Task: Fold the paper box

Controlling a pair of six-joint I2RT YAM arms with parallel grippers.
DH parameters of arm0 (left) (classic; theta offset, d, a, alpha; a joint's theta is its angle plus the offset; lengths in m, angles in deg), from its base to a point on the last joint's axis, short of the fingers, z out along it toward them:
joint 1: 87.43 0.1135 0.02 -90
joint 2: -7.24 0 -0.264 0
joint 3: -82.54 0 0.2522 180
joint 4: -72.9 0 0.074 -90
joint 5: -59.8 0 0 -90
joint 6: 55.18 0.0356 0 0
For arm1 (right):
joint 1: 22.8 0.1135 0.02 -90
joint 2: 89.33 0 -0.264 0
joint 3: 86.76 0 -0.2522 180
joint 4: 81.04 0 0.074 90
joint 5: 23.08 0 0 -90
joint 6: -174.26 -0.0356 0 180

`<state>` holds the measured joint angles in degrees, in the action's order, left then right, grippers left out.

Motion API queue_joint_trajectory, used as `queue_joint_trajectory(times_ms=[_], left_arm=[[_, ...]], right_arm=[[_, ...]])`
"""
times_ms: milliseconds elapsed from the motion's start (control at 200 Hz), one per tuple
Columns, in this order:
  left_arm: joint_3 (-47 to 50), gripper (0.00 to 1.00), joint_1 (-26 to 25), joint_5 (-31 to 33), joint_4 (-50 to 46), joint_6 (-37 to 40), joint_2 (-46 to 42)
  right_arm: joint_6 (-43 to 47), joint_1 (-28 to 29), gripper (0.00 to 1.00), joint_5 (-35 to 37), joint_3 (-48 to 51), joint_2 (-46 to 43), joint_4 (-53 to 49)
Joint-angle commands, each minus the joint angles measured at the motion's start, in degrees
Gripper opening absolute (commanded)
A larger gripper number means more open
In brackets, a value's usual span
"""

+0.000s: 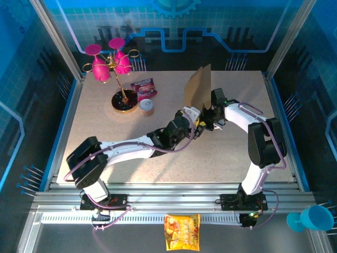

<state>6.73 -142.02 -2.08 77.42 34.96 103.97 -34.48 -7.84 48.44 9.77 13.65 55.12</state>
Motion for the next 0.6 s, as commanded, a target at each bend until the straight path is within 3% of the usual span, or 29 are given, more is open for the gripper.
queue_joint_trajectory(times_ms=[0,170,380,515,565,595], left_arm=[[-4.36,0.81,0.59,7.03,0.37,3.48,3.37],[-6.72,0.73,1.80,9.61,1.33,2.36,5.47],[-6.82,0.53,1.94,11.47,3.58,4.09,4.94],[-6.17,0.34,1.94,9.37,3.19,5.60,4.00],[-5.87,0.22,1.94,9.73,3.05,6.35,3.62],[-5.69,0.15,1.94,10.14,3.05,6.88,3.35]], right_arm=[[-0.15,-0.37,0.00,-0.27,-0.69,-2.34,-3.43],[1.40,0.22,0.00,0.10,-1.22,-3.05,-5.59],[1.54,0.66,0.00,0.10,-0.26,-3.60,-5.60],[0.90,0.93,0.00,-0.28,-0.05,-3.75,-4.63],[0.51,1.03,0.00,-0.56,0.00,-3.88,-4.25],[0.48,1.07,0.10,-0.79,0.10,-4.03,-3.73]])
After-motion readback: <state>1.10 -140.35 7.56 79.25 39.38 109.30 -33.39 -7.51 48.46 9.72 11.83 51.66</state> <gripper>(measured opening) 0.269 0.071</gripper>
